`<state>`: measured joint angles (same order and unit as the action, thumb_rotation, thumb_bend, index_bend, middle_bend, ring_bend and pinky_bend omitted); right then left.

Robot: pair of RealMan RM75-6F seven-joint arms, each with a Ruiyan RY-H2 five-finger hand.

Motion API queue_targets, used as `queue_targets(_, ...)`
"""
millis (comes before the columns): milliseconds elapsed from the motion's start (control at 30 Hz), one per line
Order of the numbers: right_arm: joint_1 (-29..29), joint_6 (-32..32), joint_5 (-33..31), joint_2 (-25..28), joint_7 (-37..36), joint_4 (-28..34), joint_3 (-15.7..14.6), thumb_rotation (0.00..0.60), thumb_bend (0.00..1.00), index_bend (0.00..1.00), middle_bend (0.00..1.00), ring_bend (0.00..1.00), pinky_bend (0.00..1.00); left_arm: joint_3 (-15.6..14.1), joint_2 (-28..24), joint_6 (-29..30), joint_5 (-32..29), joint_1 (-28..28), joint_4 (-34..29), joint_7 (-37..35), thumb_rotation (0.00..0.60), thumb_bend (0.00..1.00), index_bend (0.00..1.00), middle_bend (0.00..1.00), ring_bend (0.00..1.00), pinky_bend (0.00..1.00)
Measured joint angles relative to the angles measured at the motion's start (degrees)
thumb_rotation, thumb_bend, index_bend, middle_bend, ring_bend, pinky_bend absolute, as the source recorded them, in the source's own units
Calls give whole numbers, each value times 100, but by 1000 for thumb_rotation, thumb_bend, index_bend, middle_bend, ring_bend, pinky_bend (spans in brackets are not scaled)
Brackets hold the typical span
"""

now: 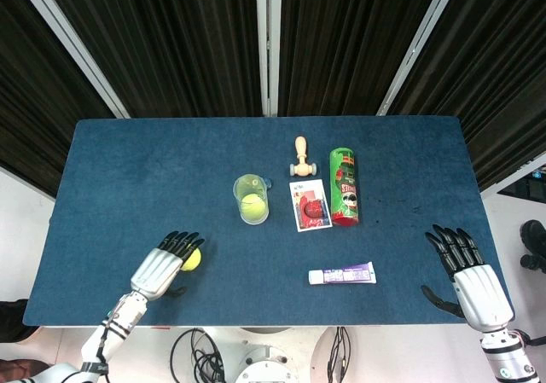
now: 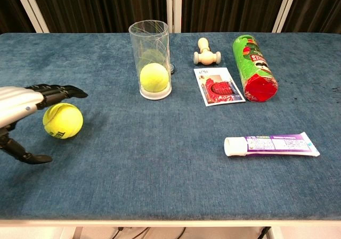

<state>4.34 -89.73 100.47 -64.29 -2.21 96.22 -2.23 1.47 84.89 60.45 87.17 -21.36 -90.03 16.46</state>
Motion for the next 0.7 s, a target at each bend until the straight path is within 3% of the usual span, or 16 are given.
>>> queue_targets(67, 4, 16, -12, 3, -4, 3, 2, 600, 176, 0, 0, 0, 0, 14, 72, -25, -89, -32, 85, 25, 600, 158, 47, 0, 0, 183)
queue_targets(167, 9, 40, -41, 8, -6, 17, 9, 600, 176, 0, 0, 0, 0, 41, 143, -46, -216, -76, 163, 52, 600, 172, 88, 43, 38, 347)
queue_targets(433, 17, 100, -79, 20, 20, 47, 8, 600, 176, 0, 0, 0, 0, 101, 338, 137, -249, -139, 476, -75, 600, 228, 405, 316, 395, 719)
queue_targets(700, 22, 142, -119, 48, 0, 72, 7, 600, 176, 0, 0, 0, 0, 96, 578, 495, -44, -176, 857, -349, 600, 251, 589, 540, 614, 889)
